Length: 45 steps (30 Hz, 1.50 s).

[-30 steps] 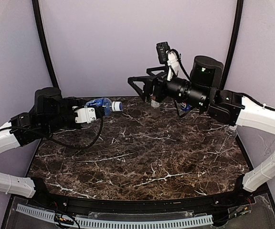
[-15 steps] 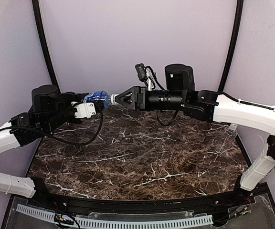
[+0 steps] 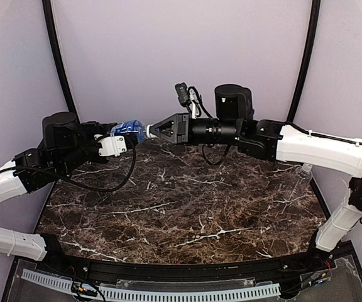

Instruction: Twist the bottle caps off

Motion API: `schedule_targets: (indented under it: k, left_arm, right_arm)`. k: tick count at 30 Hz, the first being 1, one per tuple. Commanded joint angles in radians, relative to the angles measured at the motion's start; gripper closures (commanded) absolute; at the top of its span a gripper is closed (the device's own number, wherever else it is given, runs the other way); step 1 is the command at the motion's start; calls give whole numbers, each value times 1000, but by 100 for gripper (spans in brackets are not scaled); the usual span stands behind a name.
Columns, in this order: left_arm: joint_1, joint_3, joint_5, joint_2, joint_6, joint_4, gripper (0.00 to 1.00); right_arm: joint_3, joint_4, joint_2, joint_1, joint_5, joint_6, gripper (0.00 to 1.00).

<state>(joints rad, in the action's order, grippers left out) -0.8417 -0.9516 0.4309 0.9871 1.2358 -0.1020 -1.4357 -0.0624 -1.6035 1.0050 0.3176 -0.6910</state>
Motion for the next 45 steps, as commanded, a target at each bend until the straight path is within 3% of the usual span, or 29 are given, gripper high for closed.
schedule_targets:
  k: [1, 4, 7, 11, 15, 18, 22, 25, 30, 36, 45]
  left_arm:
    - [-5, 10, -5, -4, -3, 9, 65]
    - [-5, 1, -11, -5, -22, -10, 64]
    - [-5, -22, -43, -6, -81, -86, 65]
    - [-5, -99, -203, -19, -150, -307, 65]
    - [-5, -161, -440, -34, -140, -600, 65]
    - [-5, -160, -510, -30, -152, -687, 65]
    - [-5, -144, -538, -29, -150, -732, 67]
    - [-5, -138, -553, -31, -144, -756, 67]
    - [-5, -126, -556, -30, -106, -805, 68]
    - [-5, -125, -569, -27, -95, -822, 68]
    - [-5, -118, -575, -39, -94, -837, 68]
  right_arm:
    - [-13, -55, 2, -7, 20, 18, 85]
    - [-16, -49, 0, -8, 58, 48, 100]
    - [-32, -24, -3, -6, 137, 151, 100]
    - [-36, 124, 52, 58, 154, 587, 100]
    - [82, 179, 158, 217, -65, 1154, 100]
    - [185, 160, 204, 349, -249, 1563, 100]
    - [204, 136, 197, 433, -535, 1887, 100]
    - [207, 134, 195, 469, -649, 2091, 100]
    - [225, 207, 198, 490, -685, 2336, 100]
    - [199, 260, 151, 496, -743, 2494, 100]
    - [153, 242, 116, 507, -747, 2557, 100]
